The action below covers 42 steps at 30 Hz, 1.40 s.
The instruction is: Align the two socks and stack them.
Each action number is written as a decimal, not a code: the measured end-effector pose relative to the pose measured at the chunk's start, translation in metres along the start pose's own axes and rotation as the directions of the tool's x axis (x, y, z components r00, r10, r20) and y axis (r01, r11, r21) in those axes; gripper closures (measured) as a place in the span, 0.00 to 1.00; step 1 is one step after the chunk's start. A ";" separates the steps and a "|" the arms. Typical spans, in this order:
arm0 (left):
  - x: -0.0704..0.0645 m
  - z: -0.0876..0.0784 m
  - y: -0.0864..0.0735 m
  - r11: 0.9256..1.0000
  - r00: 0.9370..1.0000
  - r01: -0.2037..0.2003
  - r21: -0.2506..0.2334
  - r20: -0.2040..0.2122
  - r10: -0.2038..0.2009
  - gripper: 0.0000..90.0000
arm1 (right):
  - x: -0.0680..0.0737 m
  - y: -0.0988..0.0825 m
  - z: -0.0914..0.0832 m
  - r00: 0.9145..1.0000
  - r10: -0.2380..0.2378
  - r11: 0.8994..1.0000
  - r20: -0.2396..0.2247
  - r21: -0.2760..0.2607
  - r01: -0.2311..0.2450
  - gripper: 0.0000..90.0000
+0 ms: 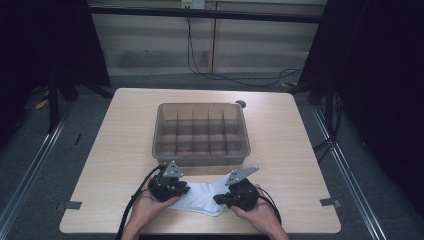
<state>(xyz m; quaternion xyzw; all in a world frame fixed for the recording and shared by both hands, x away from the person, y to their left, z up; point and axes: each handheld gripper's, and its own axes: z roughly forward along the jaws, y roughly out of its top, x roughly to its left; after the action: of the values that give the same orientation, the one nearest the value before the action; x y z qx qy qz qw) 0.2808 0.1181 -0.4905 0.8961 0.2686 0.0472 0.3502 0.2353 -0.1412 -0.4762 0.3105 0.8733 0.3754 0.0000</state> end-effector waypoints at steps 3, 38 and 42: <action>0.000 0.000 0.000 1.000 1.000 0.003 0.000 0.001 -0.003 0.83 | -0.001 -0.001 -0.002 1.000 0.004 1.000 0.006 0.020 -0.004 1.00; -0.034 0.018 0.030 1.000 0.992 -0.018 -0.017 0.122 0.020 0.78 | -0.067 -0.022 -0.018 0.949 0.218 0.976 0.227 -0.057 -0.211 0.58; -0.045 0.031 0.036 0.999 0.986 -0.050 0.004 0.159 0.049 0.77 | -0.065 -0.022 -0.017 0.952 0.206 0.979 0.225 -0.052 -0.200 0.65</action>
<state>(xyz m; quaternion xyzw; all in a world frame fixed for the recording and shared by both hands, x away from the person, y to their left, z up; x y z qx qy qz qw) 0.2672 0.0536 -0.4857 0.9049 0.2176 -0.0166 0.3655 0.2719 -0.1991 -0.4937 0.4398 0.8255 0.3475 0.0668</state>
